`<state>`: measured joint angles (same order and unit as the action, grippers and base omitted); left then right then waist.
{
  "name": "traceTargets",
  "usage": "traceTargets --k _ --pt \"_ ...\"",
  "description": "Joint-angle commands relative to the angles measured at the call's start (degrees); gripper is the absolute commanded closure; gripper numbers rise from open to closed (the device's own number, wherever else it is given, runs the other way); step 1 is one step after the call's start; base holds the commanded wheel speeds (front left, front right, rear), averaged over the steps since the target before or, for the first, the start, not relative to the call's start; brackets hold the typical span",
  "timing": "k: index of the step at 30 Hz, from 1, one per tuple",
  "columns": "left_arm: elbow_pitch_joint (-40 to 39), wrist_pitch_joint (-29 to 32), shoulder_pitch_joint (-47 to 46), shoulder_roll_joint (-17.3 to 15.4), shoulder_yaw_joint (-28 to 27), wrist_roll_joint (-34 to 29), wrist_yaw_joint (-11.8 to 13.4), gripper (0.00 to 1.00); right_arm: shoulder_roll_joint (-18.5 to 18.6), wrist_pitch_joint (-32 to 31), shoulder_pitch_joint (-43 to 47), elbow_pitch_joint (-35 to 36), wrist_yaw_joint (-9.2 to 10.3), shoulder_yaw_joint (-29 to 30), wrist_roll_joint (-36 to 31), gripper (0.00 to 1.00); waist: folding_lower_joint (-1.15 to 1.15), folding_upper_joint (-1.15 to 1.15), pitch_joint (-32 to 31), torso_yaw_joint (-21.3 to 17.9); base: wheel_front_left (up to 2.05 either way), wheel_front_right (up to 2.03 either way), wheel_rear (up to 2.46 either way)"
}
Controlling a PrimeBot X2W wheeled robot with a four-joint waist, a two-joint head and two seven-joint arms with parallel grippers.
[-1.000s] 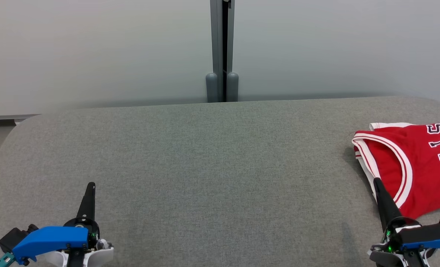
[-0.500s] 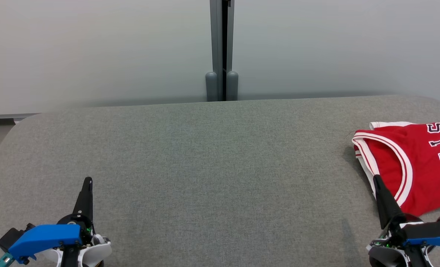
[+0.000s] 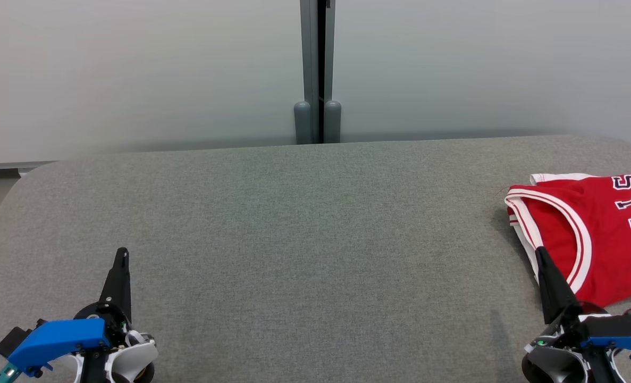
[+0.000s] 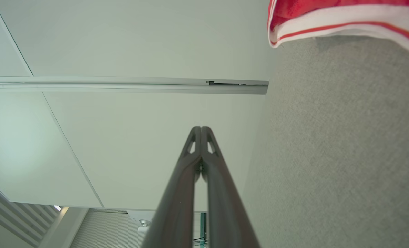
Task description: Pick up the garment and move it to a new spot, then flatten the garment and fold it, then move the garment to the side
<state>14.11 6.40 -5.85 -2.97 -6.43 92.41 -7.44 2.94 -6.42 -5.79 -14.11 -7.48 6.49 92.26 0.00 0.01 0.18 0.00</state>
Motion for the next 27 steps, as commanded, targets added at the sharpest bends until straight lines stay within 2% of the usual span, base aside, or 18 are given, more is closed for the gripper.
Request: traceTargets --k 1,27 --pt "-0.1 0.1 -0.7 0.0 -0.2 0.2 -0.3 1.00 -0.1 -0.2 -1.0 -0.1 -0.02 0.2 0.2 1.00 0.00 -0.01 0.0 0.0 0.00 0.00 0.00" --pt "-0.1 0.2 -0.7 0.1 -0.3 0.0 -0.3 1.00 -0.1 -0.2 -0.9 -0.1 -0.02 0.1 0.2 1.00 0.00 -0.01 0.0 0.0 0.00 0.00 0.00"
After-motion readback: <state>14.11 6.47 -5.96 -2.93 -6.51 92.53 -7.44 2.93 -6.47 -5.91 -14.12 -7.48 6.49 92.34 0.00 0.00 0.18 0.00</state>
